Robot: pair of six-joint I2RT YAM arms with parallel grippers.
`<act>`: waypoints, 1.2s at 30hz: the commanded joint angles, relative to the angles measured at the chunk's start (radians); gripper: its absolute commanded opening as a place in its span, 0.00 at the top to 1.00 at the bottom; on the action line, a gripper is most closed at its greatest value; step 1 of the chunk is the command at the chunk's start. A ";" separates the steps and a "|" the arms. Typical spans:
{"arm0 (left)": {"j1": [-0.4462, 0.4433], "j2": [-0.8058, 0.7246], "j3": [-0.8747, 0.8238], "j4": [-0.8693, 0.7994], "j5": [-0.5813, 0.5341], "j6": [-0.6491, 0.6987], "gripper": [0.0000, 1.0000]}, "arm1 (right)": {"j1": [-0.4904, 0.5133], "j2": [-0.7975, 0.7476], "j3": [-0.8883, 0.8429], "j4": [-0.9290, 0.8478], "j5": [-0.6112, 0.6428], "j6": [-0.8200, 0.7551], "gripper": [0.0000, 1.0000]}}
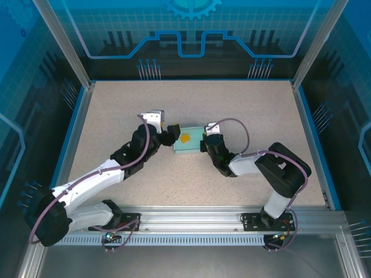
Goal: Fold the paper box
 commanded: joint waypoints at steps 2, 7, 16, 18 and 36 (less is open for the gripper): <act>0.055 -0.035 -0.009 -0.092 0.079 0.035 0.31 | 0.015 0.008 0.010 -0.102 0.006 -0.018 1.00; 0.145 -0.062 -0.140 -0.023 0.212 0.110 0.27 | 0.012 0.009 0.031 -0.137 0.010 -0.021 1.00; 0.242 0.171 -0.154 0.155 0.394 0.240 0.20 | 0.003 -0.009 0.068 -0.215 -0.012 -0.016 1.00; 0.250 0.226 -0.146 0.208 0.405 0.260 0.20 | 0.001 -0.013 0.070 -0.216 -0.017 -0.018 1.00; 0.267 0.421 -0.013 0.250 0.462 0.373 0.67 | -0.013 -0.013 0.074 -0.226 -0.030 -0.028 1.00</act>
